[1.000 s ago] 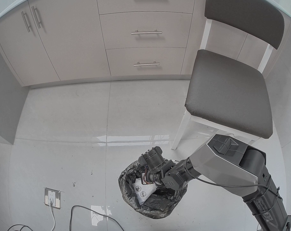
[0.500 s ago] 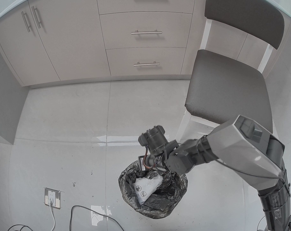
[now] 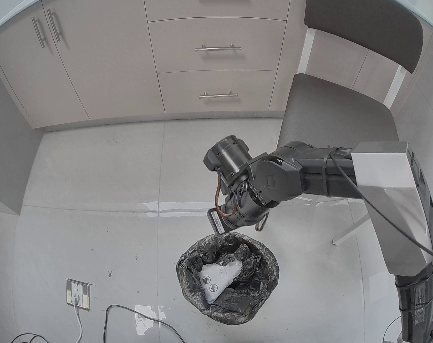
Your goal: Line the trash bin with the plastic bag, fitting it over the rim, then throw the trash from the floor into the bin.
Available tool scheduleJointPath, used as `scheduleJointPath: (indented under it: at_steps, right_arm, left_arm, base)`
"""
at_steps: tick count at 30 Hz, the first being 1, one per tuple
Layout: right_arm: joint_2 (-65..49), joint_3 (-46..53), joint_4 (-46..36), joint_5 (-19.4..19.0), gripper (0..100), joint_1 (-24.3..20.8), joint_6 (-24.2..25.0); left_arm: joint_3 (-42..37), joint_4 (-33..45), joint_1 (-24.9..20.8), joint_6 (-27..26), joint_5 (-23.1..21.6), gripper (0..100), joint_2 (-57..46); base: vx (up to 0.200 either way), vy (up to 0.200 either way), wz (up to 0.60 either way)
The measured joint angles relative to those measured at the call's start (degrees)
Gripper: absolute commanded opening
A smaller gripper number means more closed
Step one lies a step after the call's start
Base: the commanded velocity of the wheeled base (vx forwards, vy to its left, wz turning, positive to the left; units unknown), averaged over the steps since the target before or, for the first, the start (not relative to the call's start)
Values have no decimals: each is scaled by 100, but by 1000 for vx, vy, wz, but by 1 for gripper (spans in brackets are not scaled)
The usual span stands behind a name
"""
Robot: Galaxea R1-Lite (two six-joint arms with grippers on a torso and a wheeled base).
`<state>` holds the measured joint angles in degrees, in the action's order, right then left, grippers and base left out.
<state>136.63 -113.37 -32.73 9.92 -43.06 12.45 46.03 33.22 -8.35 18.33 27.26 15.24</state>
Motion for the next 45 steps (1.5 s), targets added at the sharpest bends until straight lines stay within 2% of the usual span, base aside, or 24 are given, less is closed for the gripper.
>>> scheduleJointPath:
  at_steps: [6, 11, 24, 29, 33, 45]
  right_arm:
    - [260, -107, -1354, -62, 0, 28, -156]
    - [656, -121, -1623, -87, 0, 48, -174]
    - [1731, -121, -994, -89, 0, 50, 66]
    - [1736, -121, -246, -122, 0, 105, 148]
    - [1621, -121, 282, -377, 0, 146, 189]
    - [1579, -121, 266, -434, 0, 144, 255]
  left_arm:
    - [0, 0, 0, 0, -24, 100, -2]
    - [-6, 0, 0, 0, -68, 100, -11]
    - [-111, 1, 0, 0, -183, 100, -78]
    - [-161, 0, 6, 0, -219, 100, -94]
    - [-180, -2, 11, 0, -230, 100, -100]
    - [-199, -5, 9, 0, -241, 100, -116]
  base:
    - [0, 0, 0]
    - [0, 0, 0]
    - [0, 0, 0]
    - [0, 0, 0]
    - [0, 0, 0]
    - [0, 0, 0]
